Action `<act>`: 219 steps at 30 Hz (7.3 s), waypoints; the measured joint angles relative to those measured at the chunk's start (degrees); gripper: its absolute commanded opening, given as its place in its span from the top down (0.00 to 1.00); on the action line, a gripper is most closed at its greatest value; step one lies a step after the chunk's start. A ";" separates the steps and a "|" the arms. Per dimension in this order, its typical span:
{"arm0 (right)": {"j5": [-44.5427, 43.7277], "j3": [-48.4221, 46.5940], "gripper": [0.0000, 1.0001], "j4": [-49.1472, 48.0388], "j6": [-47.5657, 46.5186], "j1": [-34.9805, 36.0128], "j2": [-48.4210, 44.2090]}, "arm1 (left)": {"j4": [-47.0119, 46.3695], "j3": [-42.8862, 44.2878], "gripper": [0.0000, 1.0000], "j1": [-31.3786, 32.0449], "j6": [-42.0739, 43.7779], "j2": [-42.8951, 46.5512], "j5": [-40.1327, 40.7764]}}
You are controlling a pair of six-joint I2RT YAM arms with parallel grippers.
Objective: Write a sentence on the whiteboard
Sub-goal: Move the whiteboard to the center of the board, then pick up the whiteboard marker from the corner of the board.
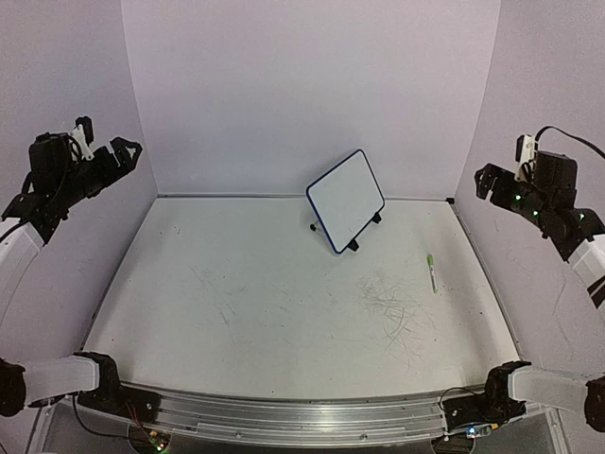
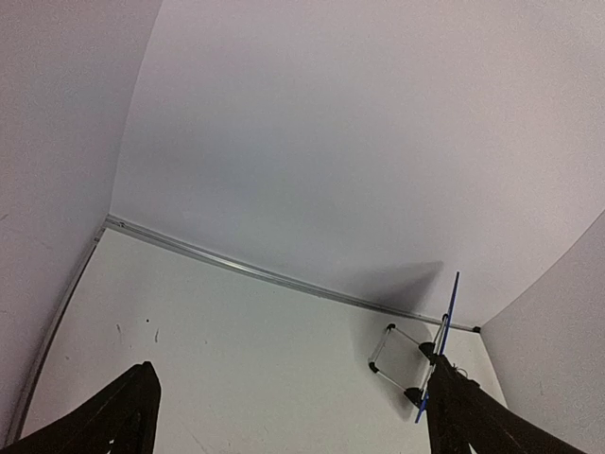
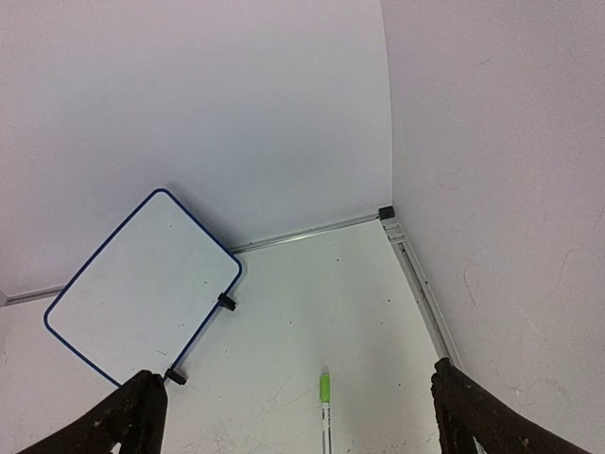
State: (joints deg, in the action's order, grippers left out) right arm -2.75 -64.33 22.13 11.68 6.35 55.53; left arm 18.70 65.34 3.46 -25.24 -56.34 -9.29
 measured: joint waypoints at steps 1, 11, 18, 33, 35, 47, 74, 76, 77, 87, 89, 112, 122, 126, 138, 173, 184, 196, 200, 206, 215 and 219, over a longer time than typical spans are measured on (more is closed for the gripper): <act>0.96 0.38 0.02 -0.38 0.00 0.00 0.43 | 0.09 -0.41 0.01 0.00 0.11 -0.30 -1.19; 16.26 7.23 0.12 -11.00 -3.52 1.67 14.10 | 0.44 -5.91 0.01 0.00 0.13 -2.65 -11.31; 18.49 5.21 0.17 -13.69 -9.71 7.09 33.80 | 0.69 -9.99 0.01 0.00 -0.84 -4.92 -18.83; 16.13 -14.23 0.59 -14.08 -21.89 12.68 60.13 | -0.63 -18.00 0.00 0.39 -3.67 -3.92 -27.21; 17.53 -16.16 0.57 -13.64 -22.93 12.65 62.13 | -0.75 -18.09 0.00 0.42 -3.76 -3.45 -27.79; 20.18 -25.00 0.55 -8.99 -26.88 14.82 69.23 | -1.18 -18.12 0.01 0.52 -3.86 -2.40 -29.63; 21.76 -35.26 0.77 -2.76 -23.61 17.07 77.70 | -1.21 -18.12 0.01 0.68 -4.80 -0.65 -30.05; 21.36 -35.33 0.81 -2.89 -23.10 17.12 78.18 | -1.21 -18.12 0.01 0.68 -4.80 -0.65 -30.08; 21.10 -35.35 0.83 -2.93 -22.83 17.14 78.18 | -1.21 -18.12 0.01 0.68 -4.80 -0.65 -30.08; 14.61 -29.91 0.96 -10.18 -18.42 20.41 76.19 | -1.21 -18.12 0.01 0.72 -4.77 -0.82 -30.02; 13.09 -26.73 0.98 -12.15 -16.21 21.54 74.46 | -1.23 -18.12 0.01 0.72 -4.74 -1.09 -29.97; -12.72 -6.51 0.98 -17.74 22.10 55.27 63.21 | -9.34 -23.87 0.01 6.96 -8.31 -8.48 -25.11; -16.83 -6.37 0.57 -16.08 29.17 59.26 63.18 | -10.65 -23.87 0.01 10.12 -9.13 -11.86 -23.21; -16.54 -6.36 0.44 -15.07 28.93 59.91 62.47 | -11.54 -23.87 0.01 10.12 -9.22 -11.84 -21.95; -15.86 -1.53 0.55 -17.05 20.12 60.20 57.19 | -13.36 -23.87 0.01 10.43 -10.83 -10.38 -19.42; -18.96 6.65 0.11 -18.48 20.66 60.21 43.00 | -11.86 -22.06 0.01 10.80 -11.66 -8.13 -16.00; -11.42 9.09 0.19 -11.96 15.51 20.54 28.93 | -11.74 -15.62 0.01 10.86 -9.67 -9.09 -15.97; 1.83 4.96 0.45 -7.47 7.91 2.15 49.04 | -11.70 -15.41 0.01 12.44 -11.21 -7.30 -17.56; 3.65 4.85 0.60 -7.84 6.74 1.31 50.30 | -11.70 -15.39 0.01 13.07 -11.98 -6.45 -18.13; 3.78 4.22 0.66 -8.37 5.48 1.33 51.11 | -11.71 -14.74 0.01 13.55 -12.34 -6.09 -18.24; 1.78 0.00 0.87 -8.53 4.25 1.33 54.64 | -11.71 -13.75 0.01 14.25 -12.38 -6.03 -18.26; 1.65 -0.05 0.98 -8.50 3.75 1.33 54.70 | -11.64 -13.51 0.01 14.42 -12.36 -6.01 -18.62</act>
State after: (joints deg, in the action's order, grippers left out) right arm -1.10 -64.38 13.63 15.43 7.68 110.24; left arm 7.06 51.84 17.88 -37.60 -62.35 -27.91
